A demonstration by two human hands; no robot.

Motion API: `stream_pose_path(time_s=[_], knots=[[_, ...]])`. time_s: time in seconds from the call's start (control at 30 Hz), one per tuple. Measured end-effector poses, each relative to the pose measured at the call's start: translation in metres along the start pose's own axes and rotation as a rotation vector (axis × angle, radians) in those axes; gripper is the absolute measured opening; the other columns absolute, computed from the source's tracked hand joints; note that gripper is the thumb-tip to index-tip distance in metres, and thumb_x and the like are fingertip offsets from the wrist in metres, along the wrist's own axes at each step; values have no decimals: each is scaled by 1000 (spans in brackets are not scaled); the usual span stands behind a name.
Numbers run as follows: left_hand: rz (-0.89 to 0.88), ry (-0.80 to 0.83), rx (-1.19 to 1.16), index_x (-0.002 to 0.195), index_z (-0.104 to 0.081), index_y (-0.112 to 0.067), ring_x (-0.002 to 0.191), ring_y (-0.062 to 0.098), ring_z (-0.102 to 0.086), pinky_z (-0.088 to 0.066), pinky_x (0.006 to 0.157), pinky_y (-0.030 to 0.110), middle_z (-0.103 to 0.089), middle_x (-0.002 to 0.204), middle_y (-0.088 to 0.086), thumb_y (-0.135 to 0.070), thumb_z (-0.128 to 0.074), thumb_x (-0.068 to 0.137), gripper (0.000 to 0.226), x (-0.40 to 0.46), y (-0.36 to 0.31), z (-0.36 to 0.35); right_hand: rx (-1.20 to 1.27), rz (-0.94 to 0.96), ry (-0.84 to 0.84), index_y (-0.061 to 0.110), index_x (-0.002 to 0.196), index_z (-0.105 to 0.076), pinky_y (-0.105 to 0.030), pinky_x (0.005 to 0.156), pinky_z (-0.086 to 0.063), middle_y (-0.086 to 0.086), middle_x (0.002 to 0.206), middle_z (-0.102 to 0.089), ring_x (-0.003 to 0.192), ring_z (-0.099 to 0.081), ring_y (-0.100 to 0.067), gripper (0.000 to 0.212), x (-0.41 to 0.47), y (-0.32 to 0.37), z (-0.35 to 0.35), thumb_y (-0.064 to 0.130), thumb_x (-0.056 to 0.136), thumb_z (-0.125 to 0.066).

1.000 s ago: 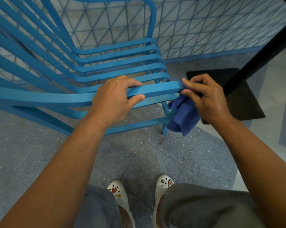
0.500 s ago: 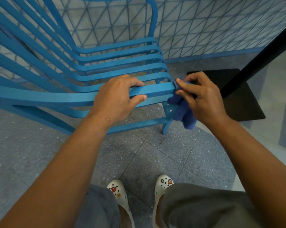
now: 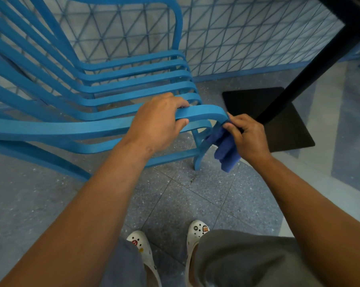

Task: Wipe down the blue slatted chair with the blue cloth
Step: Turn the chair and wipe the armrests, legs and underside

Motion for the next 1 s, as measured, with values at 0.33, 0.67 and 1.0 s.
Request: stream_pose_path(time_s=[0.33,0.67,1.0], knots=[[-24,11,-40,135,-61,-28,119,22,-56,-44,102,38,-61,127,-2,-33,-65,97,38,16,-21,-17,67,172,-38,14,127,-69,-19,94,-46,-3,114,-63,102,-60,-10,31,14,33,12,20,97,-65],[-56,-8,-56,136,-62,-25,122,19,-56,-41,106,35,-64,128,-2,-33,-64,97,40,9,-7,-13,27,104,-15,12,128,-69,-19,95,-48,-4,116,-70,102,-66,-12,33,9,2,2,21,96,-65],[-244,-249,-193,119,-71,-9,115,20,-61,-48,101,34,-66,120,4,-5,-67,91,28,-25,-6,-20,18,-225,257,21,97,-76,-22,78,-51,10,87,-72,78,-65,-2,17,-7,-16,-21,29,99,-62]])
Point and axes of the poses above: each hand's wrist, its own x-axis towards the middle knuckle, its own z-axis out of the back of the hand, y = z × x, the point moved 1 cm from there along x, towards the middle knuckle
